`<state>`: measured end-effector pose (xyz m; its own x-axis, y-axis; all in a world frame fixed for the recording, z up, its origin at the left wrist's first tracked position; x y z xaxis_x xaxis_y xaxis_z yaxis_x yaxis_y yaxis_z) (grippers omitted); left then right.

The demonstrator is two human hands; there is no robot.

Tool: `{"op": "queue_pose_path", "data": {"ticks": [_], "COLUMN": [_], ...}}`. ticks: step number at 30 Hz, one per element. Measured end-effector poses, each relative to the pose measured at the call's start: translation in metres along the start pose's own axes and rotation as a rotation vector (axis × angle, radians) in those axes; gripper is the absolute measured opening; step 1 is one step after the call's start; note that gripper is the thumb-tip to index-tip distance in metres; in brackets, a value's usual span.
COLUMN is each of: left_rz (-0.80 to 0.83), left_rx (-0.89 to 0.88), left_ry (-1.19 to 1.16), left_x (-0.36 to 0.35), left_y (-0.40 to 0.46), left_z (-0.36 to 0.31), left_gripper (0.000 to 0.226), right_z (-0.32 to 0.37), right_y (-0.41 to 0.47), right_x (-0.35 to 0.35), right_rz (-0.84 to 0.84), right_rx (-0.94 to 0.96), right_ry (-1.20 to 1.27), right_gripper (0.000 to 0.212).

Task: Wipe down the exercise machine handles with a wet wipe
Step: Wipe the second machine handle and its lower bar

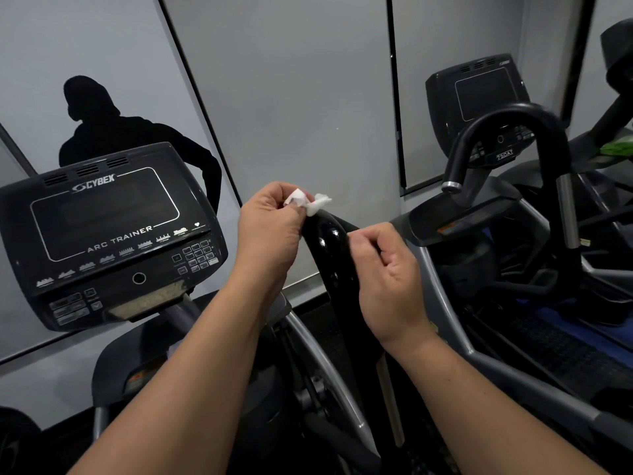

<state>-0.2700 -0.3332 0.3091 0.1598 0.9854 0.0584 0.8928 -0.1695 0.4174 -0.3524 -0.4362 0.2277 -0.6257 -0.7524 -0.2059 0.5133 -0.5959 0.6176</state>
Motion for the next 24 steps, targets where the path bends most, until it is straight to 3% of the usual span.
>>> {"op": "queue_pose_path", "data": {"ticks": [3,6,11,17,20,24], "left_rz": [0.026,0.055,0.091,0.088,0.130,0.126], "left_rx": [0.012,0.057,-0.010,0.048,-0.019,0.040], "left_ry": [0.106,0.156,0.165,0.196,0.203,0.230], "left_x": [0.002,0.008,0.010,0.004,0.006,0.007], "left_y": [0.008,0.014,0.013,0.024,0.023,0.028], "left_z": [0.005,0.009,0.004,0.010,0.005,0.014], "left_gripper": [0.027,0.021,0.019,0.023,0.023,0.021], "right_z": [-0.018,-0.045,-0.078,-0.106,-0.111,-0.129], "right_y": [0.012,0.026,0.046,0.055,0.060,0.067], "right_x": [0.009,0.022,0.035,0.028,0.025,0.016], "right_rz": [-0.097,-0.162,-0.149,-0.019,-0.050,-0.128], "right_rx": [-0.198,-0.275,-0.362,-0.519,-0.540,-0.741], "right_ry": [0.069,-0.103,-0.410,-0.419,-0.436,-0.193], "right_gripper": [0.028,0.026,0.009,0.035,0.042,0.069]}}
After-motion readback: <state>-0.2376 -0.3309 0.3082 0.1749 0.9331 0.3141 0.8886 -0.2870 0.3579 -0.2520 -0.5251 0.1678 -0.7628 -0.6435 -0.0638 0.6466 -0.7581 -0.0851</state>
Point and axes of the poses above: each hand's wrist, its own y-axis towards the middle knuckle, its own x-axis out of the back of the hand, z = x × y, the point moved 2 cm from there along y, towards the middle knuckle, and after that the axes turned 2 degrees about -z, right-handed, at the moved point
